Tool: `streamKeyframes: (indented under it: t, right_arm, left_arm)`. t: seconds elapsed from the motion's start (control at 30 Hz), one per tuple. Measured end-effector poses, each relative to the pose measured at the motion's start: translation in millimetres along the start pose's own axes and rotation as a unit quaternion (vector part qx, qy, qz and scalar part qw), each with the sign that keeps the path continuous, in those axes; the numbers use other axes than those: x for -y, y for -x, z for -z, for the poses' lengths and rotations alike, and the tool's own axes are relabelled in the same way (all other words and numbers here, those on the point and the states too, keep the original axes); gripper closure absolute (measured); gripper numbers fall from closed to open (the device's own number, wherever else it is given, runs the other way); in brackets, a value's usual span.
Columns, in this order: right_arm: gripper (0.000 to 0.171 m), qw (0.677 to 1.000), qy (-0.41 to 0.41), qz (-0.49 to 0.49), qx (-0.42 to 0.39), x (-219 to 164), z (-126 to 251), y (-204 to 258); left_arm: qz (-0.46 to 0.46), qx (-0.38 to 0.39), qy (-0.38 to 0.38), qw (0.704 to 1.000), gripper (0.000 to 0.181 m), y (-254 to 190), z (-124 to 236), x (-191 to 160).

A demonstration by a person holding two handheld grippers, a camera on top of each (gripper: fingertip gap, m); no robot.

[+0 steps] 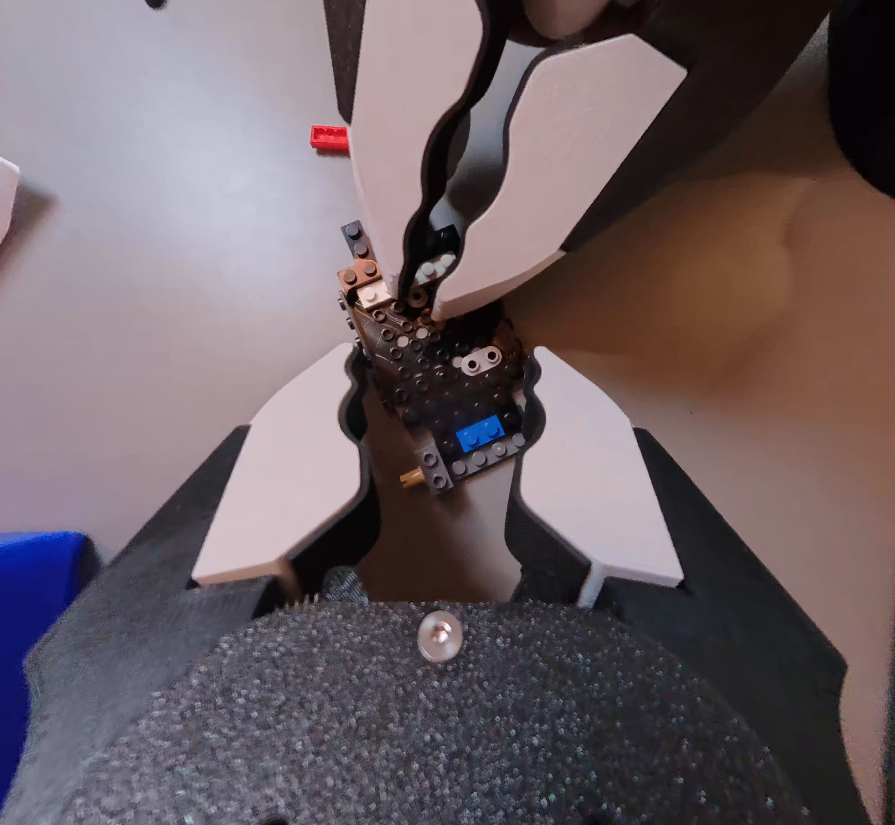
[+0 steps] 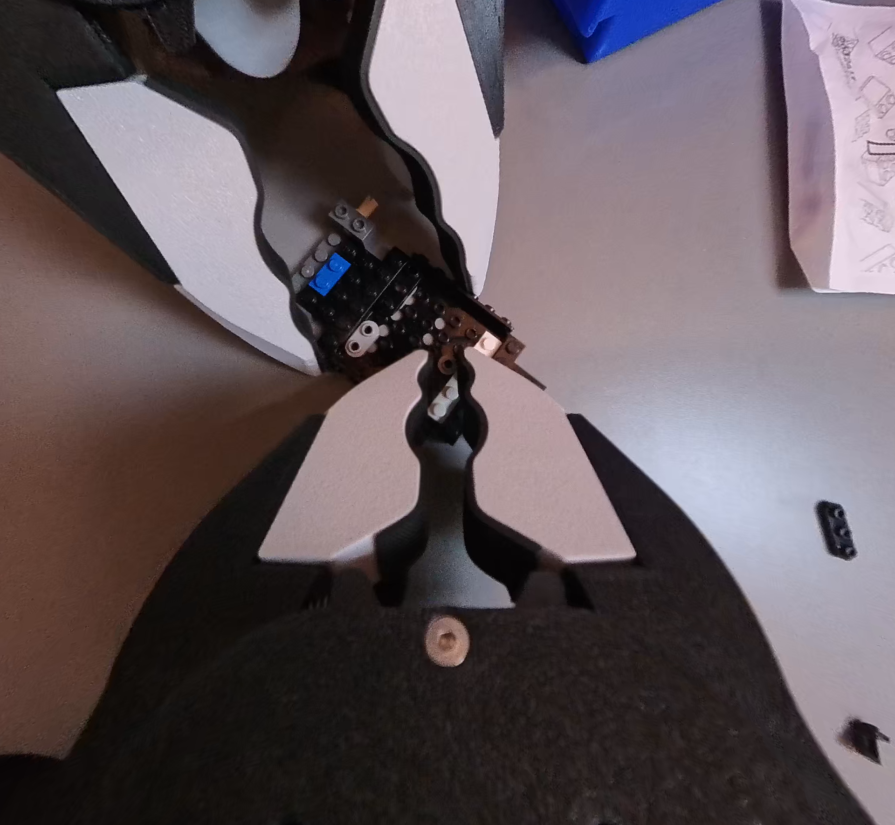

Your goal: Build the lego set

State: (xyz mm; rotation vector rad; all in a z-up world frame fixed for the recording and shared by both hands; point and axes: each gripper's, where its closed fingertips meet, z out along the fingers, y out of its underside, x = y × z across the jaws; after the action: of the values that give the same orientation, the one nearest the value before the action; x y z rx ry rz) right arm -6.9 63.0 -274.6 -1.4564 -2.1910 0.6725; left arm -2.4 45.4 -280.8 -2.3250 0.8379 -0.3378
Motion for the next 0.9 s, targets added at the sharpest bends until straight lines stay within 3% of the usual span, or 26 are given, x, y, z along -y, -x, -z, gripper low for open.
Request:
streamKeyframes:
  t: [0.23,0.57,0.7,0.77,0.9]
  right_arm:
    - [0.165,0.994,0.058,0.070,0.066,-3.1,1.6,4.7]
    - [0.165,0.981,0.061,0.130,0.134,-1.6,-0.6,13.2]
    - [0.167,0.981,0.009,0.067,0.184,-0.9,2.3,18.5]
    - [0.171,0.959,-0.066,-0.004,0.276,13.9,17.6,36.8]
    - [0.171,0.965,-0.126,-0.044,0.225,17.8,25.6,20.1]
  left_arm:
    - [-0.037,-0.033,-0.009,0.999,0.120,-2.1,1.6,-2.2]
    - [-0.078,-0.072,-0.025,0.994,0.120,-5.8,5.2,-6.5]
    - [-0.078,-0.077,-0.024,0.994,0.121,-8.0,5.4,-6.6]
    - [-0.071,-0.068,-0.024,0.995,0.120,-5.6,4.1,-5.0]
    - [-0.077,-0.079,-0.025,0.994,0.121,-6.6,5.3,-5.8]
